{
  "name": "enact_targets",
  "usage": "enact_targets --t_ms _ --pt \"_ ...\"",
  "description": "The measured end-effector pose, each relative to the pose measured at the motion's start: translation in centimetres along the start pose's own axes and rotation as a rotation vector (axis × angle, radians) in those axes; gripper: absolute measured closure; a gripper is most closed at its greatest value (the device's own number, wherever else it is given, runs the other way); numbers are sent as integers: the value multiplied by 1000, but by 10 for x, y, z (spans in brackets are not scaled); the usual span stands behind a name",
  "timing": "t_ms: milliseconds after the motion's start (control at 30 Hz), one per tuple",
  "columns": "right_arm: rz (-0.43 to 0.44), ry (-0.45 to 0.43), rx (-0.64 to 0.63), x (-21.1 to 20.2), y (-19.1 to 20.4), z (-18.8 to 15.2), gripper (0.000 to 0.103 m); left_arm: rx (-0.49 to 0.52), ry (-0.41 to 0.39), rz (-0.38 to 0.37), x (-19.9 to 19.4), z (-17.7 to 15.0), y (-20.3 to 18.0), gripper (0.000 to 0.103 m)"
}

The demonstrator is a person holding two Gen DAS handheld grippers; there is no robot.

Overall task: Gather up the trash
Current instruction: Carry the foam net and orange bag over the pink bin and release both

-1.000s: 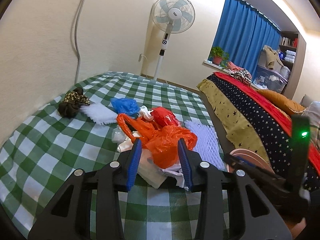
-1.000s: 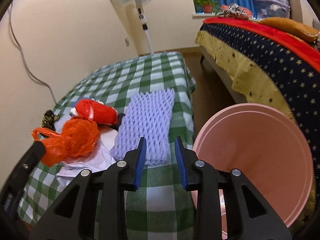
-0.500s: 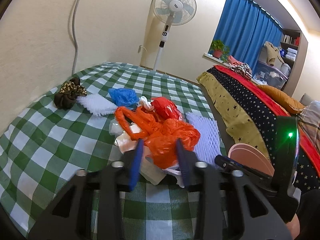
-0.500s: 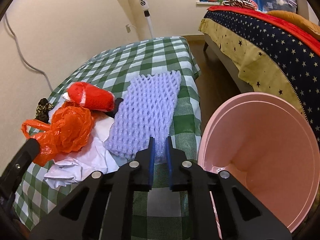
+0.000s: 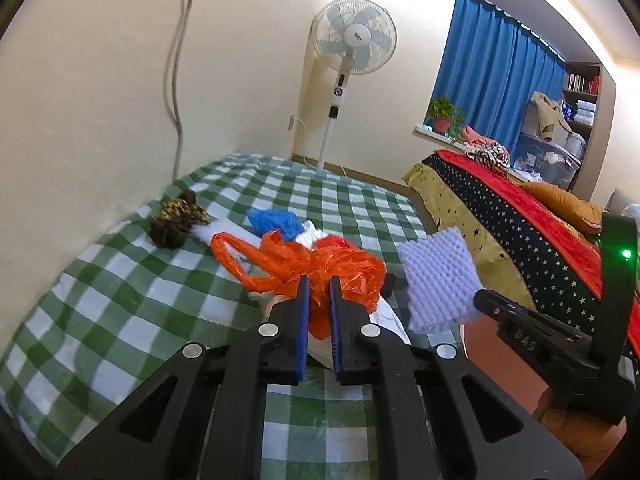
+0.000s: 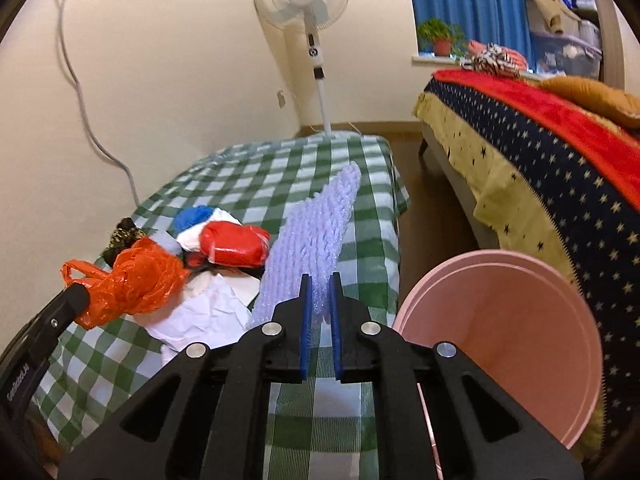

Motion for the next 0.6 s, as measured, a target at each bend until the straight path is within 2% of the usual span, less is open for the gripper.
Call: enact_targets --t_ms 267,600 --pt "-31 -45 -28 -43 2 5 94 -1 -43 -10 -28 6 6 94" --pt "-87 -70 -43 -90 -2 3 94 10 -59 -48 -49 6 1 94"
Point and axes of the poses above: each gripper's, at about its wrist camera, not at the fingertips, and x roughly the way its jaws point, y to its left, z to its top, the point moved 2 cm from there along x, roughly the way its jaws point, and after that the axes turned 9 degrees about z, right-handed, at the moved point
